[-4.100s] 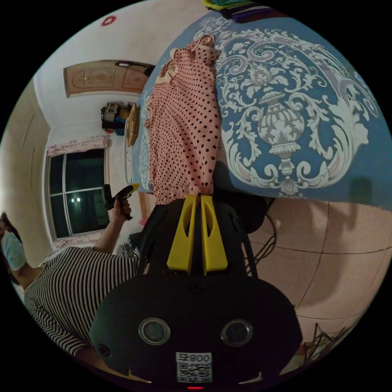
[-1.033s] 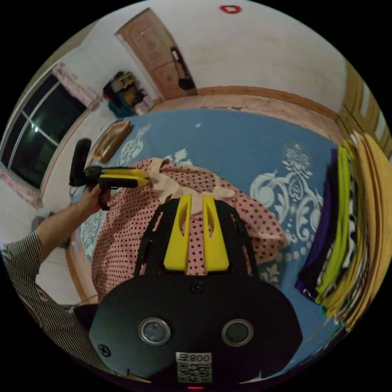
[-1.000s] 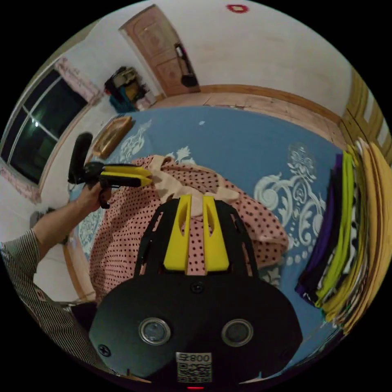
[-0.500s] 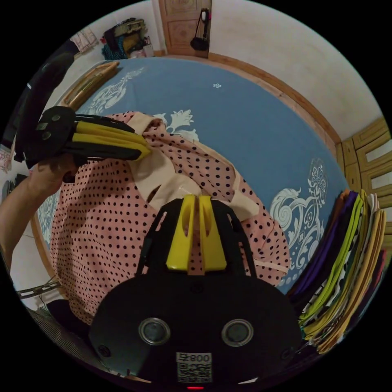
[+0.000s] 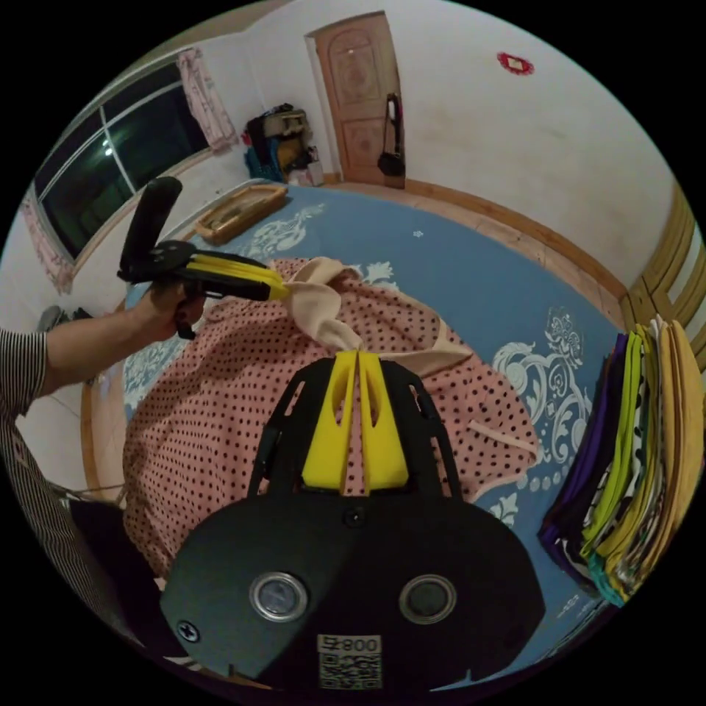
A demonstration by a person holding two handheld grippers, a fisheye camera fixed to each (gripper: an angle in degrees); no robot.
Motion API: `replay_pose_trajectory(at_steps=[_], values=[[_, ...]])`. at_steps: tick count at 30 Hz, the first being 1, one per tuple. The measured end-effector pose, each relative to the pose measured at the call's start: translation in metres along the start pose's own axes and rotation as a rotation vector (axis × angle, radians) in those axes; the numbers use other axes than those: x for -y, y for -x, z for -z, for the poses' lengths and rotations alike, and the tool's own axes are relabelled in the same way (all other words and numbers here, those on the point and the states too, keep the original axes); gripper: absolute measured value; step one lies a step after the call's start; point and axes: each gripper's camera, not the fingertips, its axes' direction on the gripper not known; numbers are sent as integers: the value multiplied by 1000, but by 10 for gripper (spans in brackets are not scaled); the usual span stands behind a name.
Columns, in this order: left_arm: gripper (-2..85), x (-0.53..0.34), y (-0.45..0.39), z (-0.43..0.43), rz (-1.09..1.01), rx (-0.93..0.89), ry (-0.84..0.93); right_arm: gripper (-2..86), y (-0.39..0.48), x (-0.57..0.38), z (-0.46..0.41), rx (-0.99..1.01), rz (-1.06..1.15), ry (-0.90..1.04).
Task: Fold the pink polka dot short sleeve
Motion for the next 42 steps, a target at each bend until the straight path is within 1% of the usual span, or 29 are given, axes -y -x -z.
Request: replay_pose_trajectory(at_steps=[2,4,6,13,16,19,21,23,26,29,31,36,38,40,42], values=[[16,-19,3,-13,27,-6,81,1,7,-15,-12,-27,20,79],[17,-31,7,-17,47,-12,114,1,10,-31,-27,-31,26,168],[19,-37,10,-14,61,-22,110,1,8,-38,-30,-31,18,188],[27,-37,18,3,56,-62,61,1,-19,-31,-10,49,-66,118],[30,-39,23,4,58,-72,74,2,-28,-31,-6,89,-82,100],[35,-43,34,1,91,-80,102,2,-33,-27,-12,101,-80,123],[39,-45,44,0,134,-91,127,3,-39,-24,-21,95,-95,177],[47,-47,55,15,160,-90,48,5,-47,-22,-21,103,-116,168],[65,-40,73,32,190,-76,-33,10,-70,-17,-3,14,-167,95],[74,-26,101,36,248,-21,-42,24,-106,-8,14,-74,-233,56],[75,-17,120,30,285,1,-14,45,-133,2,22,-154,-273,54],[62,0,156,3,370,113,138,68,-175,19,11,-178,-307,132],[36,3,161,3,378,138,133,64,-182,24,-1,-181,-305,184],[23,4,165,4,388,122,142,35,-189,28,-18,-196,-302,263],[17,5,166,9,380,131,129,17,-192,31,-19,-215,-302,269]])
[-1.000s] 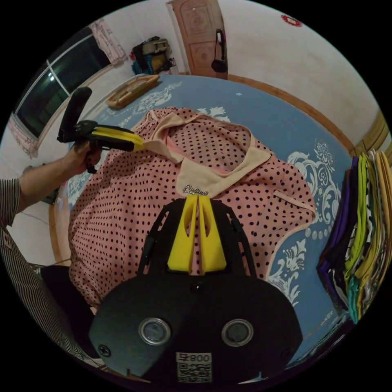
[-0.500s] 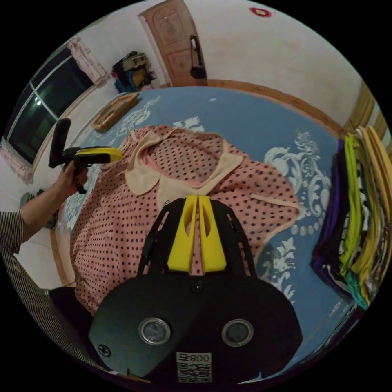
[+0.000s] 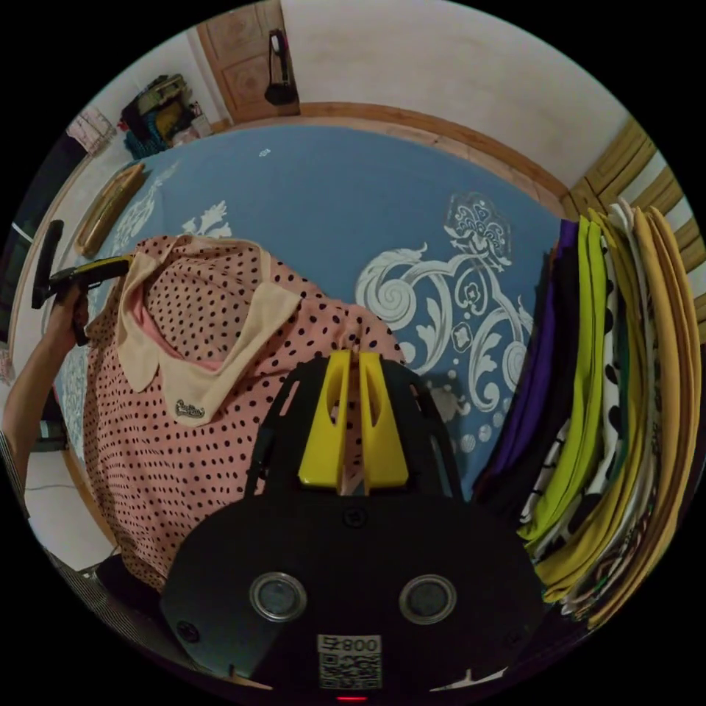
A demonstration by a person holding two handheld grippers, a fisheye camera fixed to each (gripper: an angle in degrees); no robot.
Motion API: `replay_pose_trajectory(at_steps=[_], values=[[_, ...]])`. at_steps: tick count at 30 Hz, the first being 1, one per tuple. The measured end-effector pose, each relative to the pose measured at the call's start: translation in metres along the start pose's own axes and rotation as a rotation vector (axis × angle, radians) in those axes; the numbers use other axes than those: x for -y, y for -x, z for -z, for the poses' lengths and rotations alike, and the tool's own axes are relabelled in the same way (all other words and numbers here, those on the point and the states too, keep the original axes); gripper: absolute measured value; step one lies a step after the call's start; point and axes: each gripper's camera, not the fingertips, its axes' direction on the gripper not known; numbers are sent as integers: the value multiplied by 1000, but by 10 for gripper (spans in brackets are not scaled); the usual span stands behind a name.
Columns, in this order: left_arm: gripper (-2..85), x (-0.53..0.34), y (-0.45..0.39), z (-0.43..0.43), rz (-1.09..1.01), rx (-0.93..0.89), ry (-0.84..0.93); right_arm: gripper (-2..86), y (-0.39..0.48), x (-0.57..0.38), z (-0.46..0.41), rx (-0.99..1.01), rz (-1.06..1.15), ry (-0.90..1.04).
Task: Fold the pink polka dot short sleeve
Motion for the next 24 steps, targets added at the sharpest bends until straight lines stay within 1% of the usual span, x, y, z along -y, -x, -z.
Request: replay_pose_trajectory(at_steps=[3,5,7,9,11,15,17,19,20,21,22,24], values=[[11,-1,7,17,10,0,-64,5,-10,5,12,-18,-16,-19],[10,-2,19,27,53,-14,-109,3,-19,5,23,8,-37,-51],[10,-1,28,25,83,-41,-99,3,-34,7,30,65,-89,-67],[13,-2,34,20,104,-59,-78,3,-42,9,27,106,-118,-38],[18,-8,38,23,128,-75,-106,4,-47,9,27,113,-141,-35],[23,-22,37,35,91,-105,-170,4,-62,-6,47,150,-217,-113],[24,-31,28,39,30,-136,-192,3,-67,-16,58,196,-246,-167],[23,-34,16,36,-29,-162,-174,3,-52,-23,67,318,-156,-231],[22,-34,6,32,-68,-168,-155,3,-46,-22,67,337,-127,-227],[22,-34,2,29,-89,-166,-142,2,-31,-17,63,333,-76,-190],[20,-33,-7,23,-117,-150,-112,2,-16,-9,57,281,-38,-137],[16,-33,-19,16,-157,-134,-80,2,-2,0,47,200,-14,-91]])
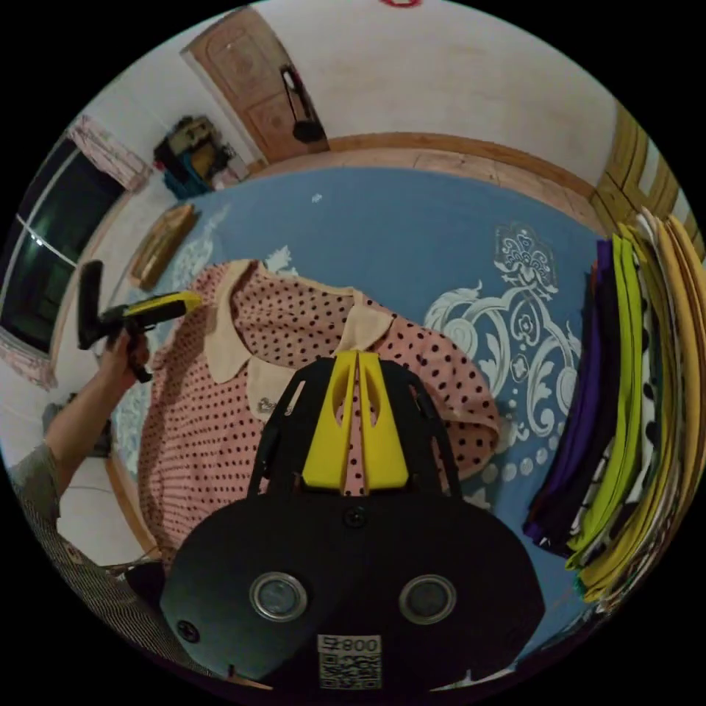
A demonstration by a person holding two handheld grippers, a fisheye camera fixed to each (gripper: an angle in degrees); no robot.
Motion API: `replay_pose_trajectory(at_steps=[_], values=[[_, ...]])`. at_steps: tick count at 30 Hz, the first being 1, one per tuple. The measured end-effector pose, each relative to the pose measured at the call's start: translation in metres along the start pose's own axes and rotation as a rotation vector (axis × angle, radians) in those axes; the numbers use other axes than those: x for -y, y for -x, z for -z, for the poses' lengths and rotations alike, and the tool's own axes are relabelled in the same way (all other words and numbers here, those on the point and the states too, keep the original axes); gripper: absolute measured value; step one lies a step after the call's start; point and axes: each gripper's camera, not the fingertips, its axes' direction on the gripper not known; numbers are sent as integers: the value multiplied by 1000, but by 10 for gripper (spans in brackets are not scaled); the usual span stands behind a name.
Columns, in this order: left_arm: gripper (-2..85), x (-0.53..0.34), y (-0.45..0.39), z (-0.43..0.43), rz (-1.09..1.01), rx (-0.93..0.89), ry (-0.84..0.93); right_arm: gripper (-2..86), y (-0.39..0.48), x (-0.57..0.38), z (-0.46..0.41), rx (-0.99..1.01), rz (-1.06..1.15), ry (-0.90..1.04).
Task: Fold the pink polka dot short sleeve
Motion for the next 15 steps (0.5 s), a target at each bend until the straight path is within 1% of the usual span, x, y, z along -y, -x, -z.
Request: replay_pose_trajectory(at_steps=[4,7,11,13,15], values=[[9,-3,-9,-16,-35,20,49,1,-4,12,-19,-18,-33,55],[5,-9,-3,-20,-11,23,49,2,-20,11,-6,39,-119,24],[4,-24,-1,-18,-2,-31,12,1,-28,-12,20,64,-134,-30],[3,-31,-6,-19,-22,-62,5,1,-32,-30,35,122,-156,-71],[3,-37,-13,-23,-50,-96,11,1,-26,-37,42,200,-133,-102]])
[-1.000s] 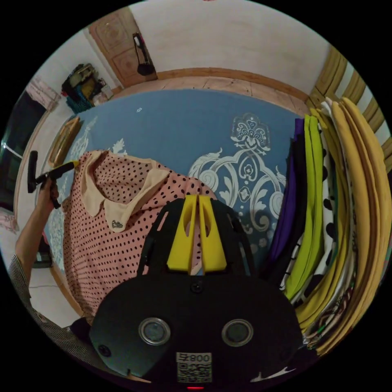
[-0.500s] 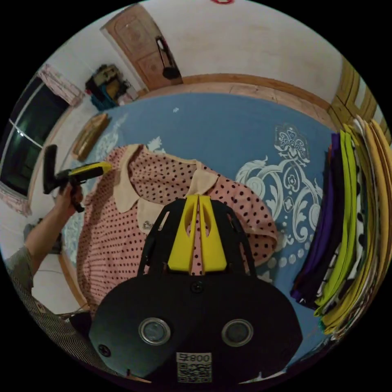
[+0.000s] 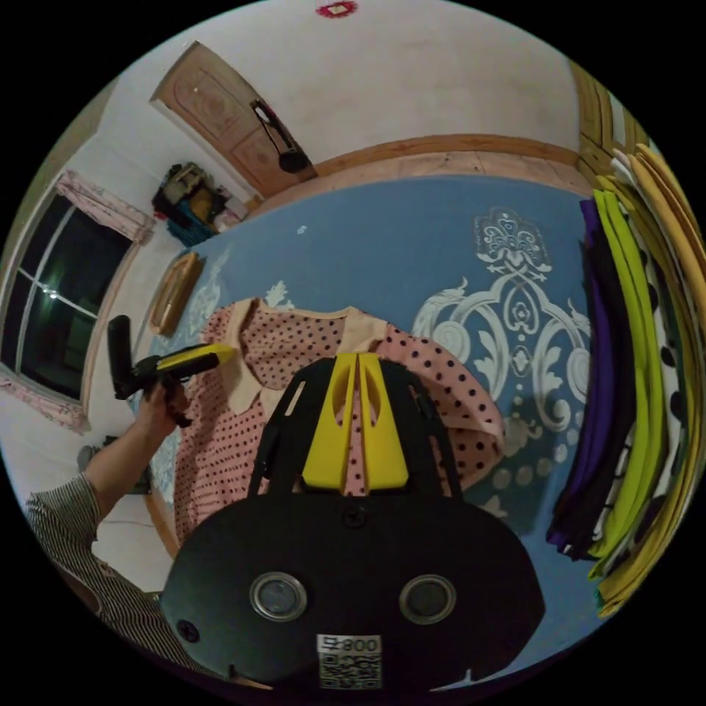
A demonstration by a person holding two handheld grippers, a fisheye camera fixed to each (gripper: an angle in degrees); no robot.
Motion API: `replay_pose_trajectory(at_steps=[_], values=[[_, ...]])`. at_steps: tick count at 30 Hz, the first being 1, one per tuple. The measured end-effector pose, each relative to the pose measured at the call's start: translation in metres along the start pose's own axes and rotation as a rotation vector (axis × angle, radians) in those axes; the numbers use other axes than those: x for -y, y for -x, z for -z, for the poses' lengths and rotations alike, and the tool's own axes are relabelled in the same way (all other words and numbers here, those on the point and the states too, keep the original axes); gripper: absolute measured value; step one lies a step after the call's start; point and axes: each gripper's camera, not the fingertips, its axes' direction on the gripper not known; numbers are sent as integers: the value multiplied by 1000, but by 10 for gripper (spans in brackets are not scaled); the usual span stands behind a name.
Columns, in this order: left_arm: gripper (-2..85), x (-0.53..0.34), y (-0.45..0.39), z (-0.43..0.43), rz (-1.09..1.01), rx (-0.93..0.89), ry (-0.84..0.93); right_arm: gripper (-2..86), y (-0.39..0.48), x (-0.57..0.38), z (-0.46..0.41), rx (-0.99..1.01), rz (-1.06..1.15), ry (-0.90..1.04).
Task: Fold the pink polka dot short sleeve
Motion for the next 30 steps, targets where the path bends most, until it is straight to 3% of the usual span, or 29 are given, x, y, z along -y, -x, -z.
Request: replay_pose_trajectory(at_steps=[3,6,11,15,21,24,27,30], values=[[2,-10,-10,-14,-35,5,49,1,20,-6,-6,35,63,42],[2,-22,-9,-26,-31,34,108,1,16,-10,-31,-108,15,175],[2,-56,2,-6,11,5,-3,1,19,-35,7,-13,-11,34],[2,-75,15,-21,50,6,51,1,32,-54,-12,-69,12,161],[3,-120,30,19,130,59,-72,1,54,-91,28,0,37,51],[3,-153,64,20,276,146,-26,1,59,-126,41,-2,28,42],[3,-187,89,26,393,-9,-90,1,58,-171,64,58,-37,-20],[3,-206,75,38,318,-27,-127,2,58,-222,91,36,-101,-80]])
